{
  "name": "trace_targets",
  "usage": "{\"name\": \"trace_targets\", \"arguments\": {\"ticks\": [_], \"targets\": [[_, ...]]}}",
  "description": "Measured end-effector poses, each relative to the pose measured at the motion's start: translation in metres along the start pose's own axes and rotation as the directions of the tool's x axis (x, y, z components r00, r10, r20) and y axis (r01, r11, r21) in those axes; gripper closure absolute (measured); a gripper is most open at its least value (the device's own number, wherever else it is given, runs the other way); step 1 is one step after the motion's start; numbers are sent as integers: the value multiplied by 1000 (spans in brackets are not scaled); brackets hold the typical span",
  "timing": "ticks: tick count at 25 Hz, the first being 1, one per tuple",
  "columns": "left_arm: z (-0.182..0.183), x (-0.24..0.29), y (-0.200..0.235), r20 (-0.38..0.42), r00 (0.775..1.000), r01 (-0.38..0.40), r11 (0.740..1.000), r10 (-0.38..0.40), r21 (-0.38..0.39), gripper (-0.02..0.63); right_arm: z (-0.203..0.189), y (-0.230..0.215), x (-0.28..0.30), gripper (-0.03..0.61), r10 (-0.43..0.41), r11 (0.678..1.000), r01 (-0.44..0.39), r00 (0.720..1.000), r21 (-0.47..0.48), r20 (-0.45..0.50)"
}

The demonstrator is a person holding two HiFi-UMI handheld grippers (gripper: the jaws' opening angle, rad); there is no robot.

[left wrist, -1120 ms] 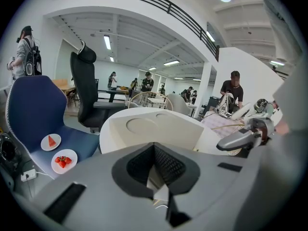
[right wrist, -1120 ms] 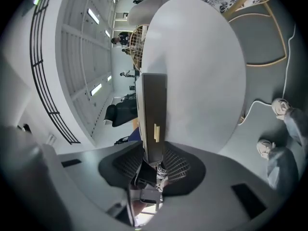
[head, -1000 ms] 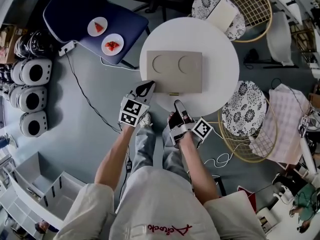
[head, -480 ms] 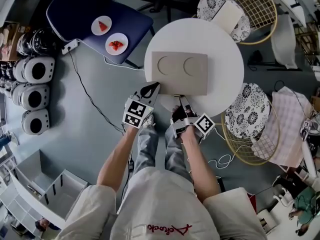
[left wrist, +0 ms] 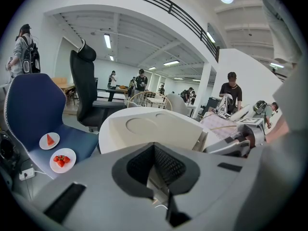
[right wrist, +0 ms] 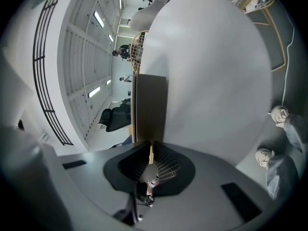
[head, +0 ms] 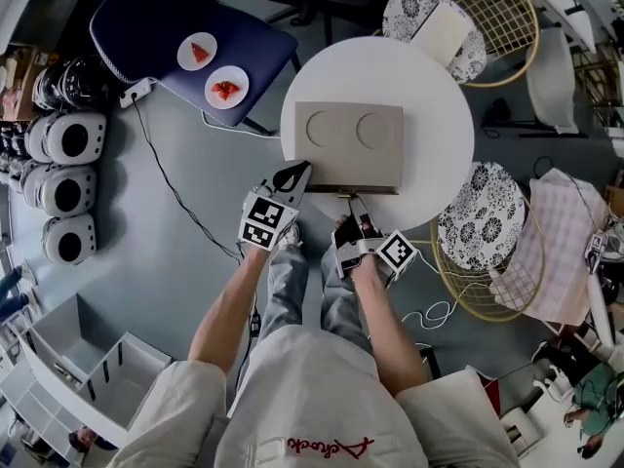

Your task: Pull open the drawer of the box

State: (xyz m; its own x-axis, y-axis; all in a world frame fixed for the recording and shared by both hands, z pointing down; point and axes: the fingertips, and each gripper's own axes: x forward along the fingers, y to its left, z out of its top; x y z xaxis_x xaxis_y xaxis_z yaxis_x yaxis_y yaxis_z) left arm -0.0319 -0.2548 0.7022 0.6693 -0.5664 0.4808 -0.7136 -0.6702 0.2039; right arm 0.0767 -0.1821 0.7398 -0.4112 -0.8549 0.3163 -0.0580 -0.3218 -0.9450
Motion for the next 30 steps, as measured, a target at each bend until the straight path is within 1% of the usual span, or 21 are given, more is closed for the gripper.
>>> {"name": "trace_targets", "arguments": {"ticks": [8,12,21,23,25,26,28,30], "targets": [[1,-1,2,1,1000,-2,1000,2,-2,603,-27,-20,-55,541,-34,999,33,999,29,9],[2,0,0,-3,1000,-7,1000,7,-6,603,-35,-27,-72,541,-36,999,36,999,35,5],[2,1,1,-4,1000,-20,1000,20,-8,603,-36,-32,-78,541,-42,998,41,999,37,1],[2,2,1,-7,1000,-22,1000,22,-10,603,-36,-30,-78,541,-30,998,30,1000,56,5],[2,2,1,-8,1000,-25,1000,25,-10,603,-36,-26,-78,540,-1,996,0,1000,84,7],[1,2,1,-9,1000,-27,1000,27,-8,603,-36,-25,-78,531,14,995,-14,1000,94,4],[1,1,1,-9,999,-31,999,30,-11,603,-39,-24,-82,468,38,994,-36,999,103,-17],[2,1,2,-7,999,-35,999,35,-15,603,-42,-23,-85,459,51,994,-47,998,98,-39]]}}
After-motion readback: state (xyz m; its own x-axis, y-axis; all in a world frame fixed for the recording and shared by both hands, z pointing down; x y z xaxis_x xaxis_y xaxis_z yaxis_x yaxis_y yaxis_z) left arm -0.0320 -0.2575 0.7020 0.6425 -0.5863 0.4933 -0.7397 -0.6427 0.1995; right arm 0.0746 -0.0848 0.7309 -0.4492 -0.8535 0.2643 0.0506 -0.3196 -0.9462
